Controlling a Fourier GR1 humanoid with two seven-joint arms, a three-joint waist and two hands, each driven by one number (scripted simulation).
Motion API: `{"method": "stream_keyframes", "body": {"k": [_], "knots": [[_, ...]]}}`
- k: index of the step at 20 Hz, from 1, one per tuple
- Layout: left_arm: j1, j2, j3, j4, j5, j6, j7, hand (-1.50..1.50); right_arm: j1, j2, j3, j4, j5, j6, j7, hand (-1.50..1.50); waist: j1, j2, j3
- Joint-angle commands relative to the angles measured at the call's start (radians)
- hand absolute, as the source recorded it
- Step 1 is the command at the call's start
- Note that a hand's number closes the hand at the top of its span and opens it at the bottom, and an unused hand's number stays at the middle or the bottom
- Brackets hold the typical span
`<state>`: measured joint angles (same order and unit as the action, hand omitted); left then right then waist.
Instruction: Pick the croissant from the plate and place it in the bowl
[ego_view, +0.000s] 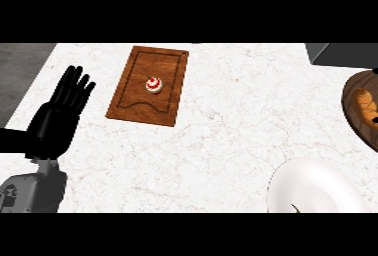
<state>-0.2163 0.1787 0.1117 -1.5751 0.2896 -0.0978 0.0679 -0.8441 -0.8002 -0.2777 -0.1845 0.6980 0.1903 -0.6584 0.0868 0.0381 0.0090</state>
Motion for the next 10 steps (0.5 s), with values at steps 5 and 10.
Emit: {"method": "stream_keyframes", "body": {"k": [5,10], "knots": [[0.019,0.003,0.013,0.005,0.012,-0.007,-0.002,0.0,-0.061,-0.027,-0.245,0.094,-0.246,0.173,-0.051,-1.5,-0.016,-0.005,0.001],[0.041,0.004,0.006,-0.008,0.008,-0.024,-0.021,0.0,-0.032,-0.131,-0.306,0.124,-0.301,0.22,0.006,-1.5,-0.011,0.003,0.001]]}}
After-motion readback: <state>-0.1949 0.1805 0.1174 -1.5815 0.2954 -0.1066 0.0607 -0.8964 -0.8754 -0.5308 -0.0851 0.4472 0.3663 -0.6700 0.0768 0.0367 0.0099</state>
